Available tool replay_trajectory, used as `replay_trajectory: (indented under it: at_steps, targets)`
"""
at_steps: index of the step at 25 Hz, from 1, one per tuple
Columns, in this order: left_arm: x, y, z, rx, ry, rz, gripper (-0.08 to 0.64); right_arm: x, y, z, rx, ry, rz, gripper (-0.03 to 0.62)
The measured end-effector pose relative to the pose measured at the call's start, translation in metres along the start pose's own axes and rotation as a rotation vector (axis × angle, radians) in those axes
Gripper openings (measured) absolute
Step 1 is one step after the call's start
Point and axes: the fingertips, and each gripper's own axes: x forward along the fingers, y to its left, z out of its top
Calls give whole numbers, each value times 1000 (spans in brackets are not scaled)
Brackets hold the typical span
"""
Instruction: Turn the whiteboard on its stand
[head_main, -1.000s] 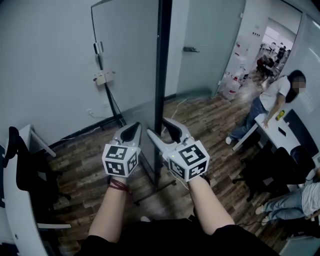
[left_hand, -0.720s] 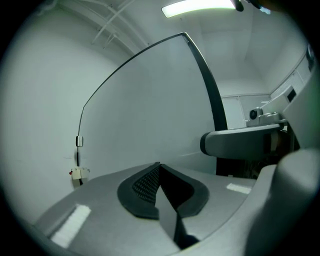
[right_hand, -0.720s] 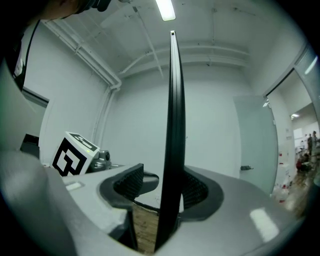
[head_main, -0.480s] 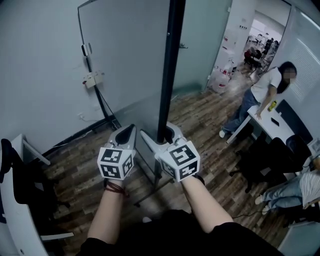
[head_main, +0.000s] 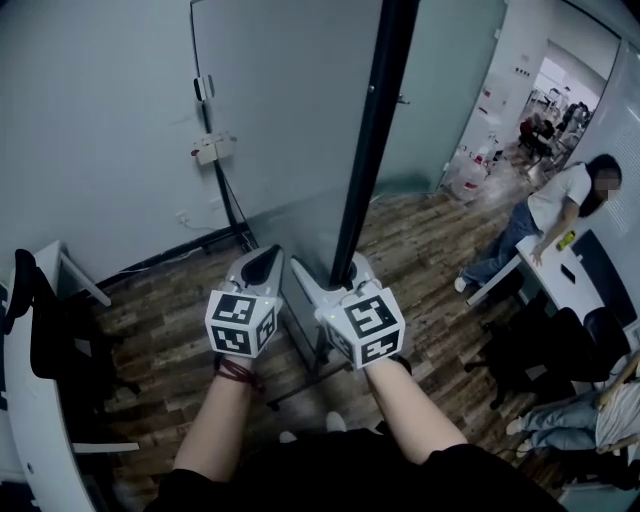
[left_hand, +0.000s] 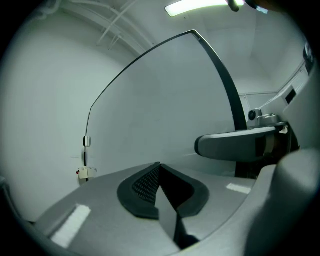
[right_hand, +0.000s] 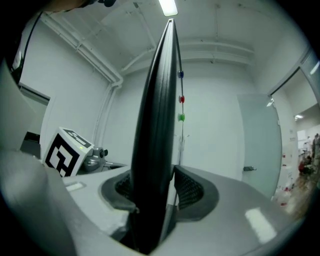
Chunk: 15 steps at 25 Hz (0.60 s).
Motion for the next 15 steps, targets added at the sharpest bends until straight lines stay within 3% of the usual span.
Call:
replay_trajectory:
  at_steps: [4,15]
  targets:
    - [1,1,2,-1,-25,45,-2,3,-3,3,-20,-12,-62,145]
    - [-2,7,2,-10,-11,99,-2,-2,-12,0,-11,-14,-122,84]
